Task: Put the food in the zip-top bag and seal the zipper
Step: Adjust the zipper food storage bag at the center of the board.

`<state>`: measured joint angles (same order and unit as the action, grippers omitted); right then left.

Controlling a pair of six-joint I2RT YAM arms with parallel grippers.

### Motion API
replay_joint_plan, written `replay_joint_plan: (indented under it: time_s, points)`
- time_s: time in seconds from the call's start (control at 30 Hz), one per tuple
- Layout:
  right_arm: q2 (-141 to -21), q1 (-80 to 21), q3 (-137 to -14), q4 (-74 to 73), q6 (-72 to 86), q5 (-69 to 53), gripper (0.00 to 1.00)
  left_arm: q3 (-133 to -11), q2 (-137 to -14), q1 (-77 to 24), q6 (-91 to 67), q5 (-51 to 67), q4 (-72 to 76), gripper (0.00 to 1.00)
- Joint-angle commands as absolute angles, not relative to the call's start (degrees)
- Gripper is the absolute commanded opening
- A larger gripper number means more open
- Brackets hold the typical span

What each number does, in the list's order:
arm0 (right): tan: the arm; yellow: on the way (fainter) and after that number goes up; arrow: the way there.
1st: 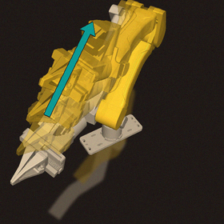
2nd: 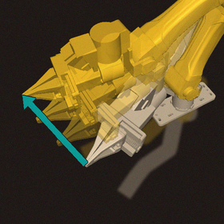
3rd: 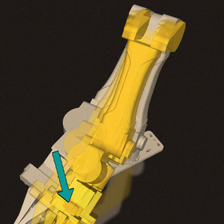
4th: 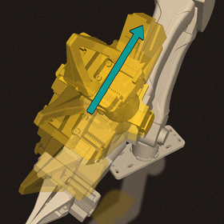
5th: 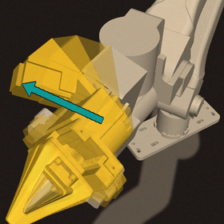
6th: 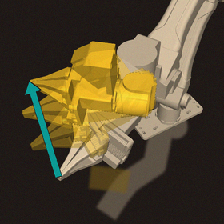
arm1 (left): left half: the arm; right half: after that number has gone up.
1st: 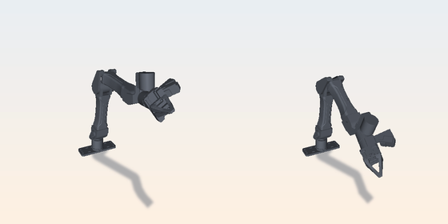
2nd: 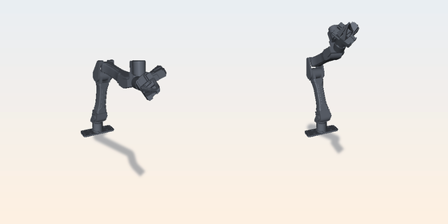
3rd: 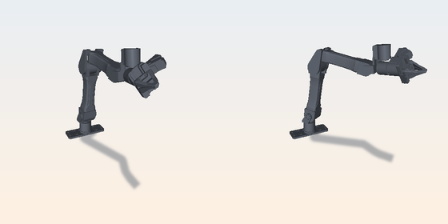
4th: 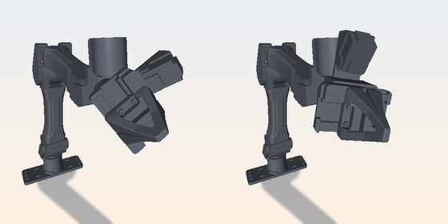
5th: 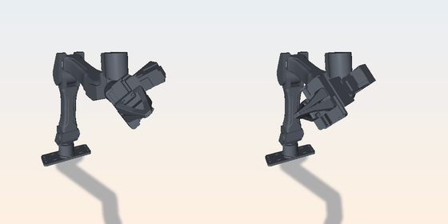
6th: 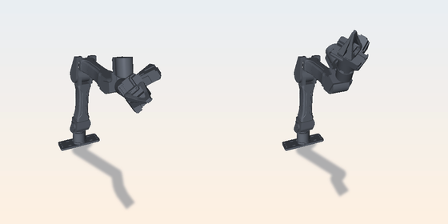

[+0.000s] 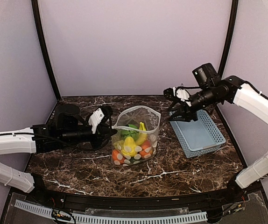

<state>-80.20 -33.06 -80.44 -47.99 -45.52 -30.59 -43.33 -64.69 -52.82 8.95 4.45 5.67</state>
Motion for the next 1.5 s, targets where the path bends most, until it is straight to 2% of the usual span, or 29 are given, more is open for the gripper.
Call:
replay_joint_plan:
  time_s: [0.0,0.27,0.33,0.53,0.63,0.8,0.9,0.97,1.1,1.23,1.47]
  points:
    - [-81.09,-38.44,-80.80,-46.90,-51.45,-27.53,0.41,-45.26,-63.99,-52.01,10.69,7.12,4.48,0.01]
    - [-87.19,-43.31,-82.52,-48.13,-55.22,-21.35,0.43,-45.18,-64.40,-51.44,10.45,8.24,5.31,0.01]
    - [-88.07,-43.98,-82.61,-48.20,-55.40,-18.97,0.39,-45.13,-64.19,-51.23,10.61,7.72,5.09,0.01]
    - [-87.76,-44.03,-83.36,-48.65,-52.84,-11.48,0.13,-43.73,-62.79,-50.56,11.06,4.32,4.26,0.01]
    - [-85.97,-44.03,-83.61,-49.52,-52.29,-9.16,0.05,-42.91,-62.67,-50.31,10.95,3.74,4.89,0.01]
    - [-82.82,-44.12,-84.95,-50.62,-51.36,-11.15,0.03,-43.08,-64.08,-50.03,10.52,4.40,6.04,0.01]
    - [-81.67,-43.85,-84.99,-50.34,-49.67,-12.30,0.06,-43.34,-64.73,-49.89,10.26,4.80,6.27,0.01]
    - [-80.58,-42.23,-84.37,-49.37,-48.50,-13.59,0.13,-43.28,-64.59,-49.85,10.16,4.57,6.39,0.01]
    - [-78.40,-35.77,-80.26,-45.78,-47.84,-21.82,0.33,-42.28,-63.60,-49.69,10.19,4.35,7.04,0.01]
    - [-76.63,-31.00,-75.54,-42.04,-48.67,-28.42,0.59,-41.40,-62.93,-49.70,10.38,3.99,7.95,0.01]
    - [-82.26,-29.87,-75.77,-39.78,-46.20,-32.74,0.63,-40.61,-62.58,-49.66,10.37,4.44,9.04,0.01]
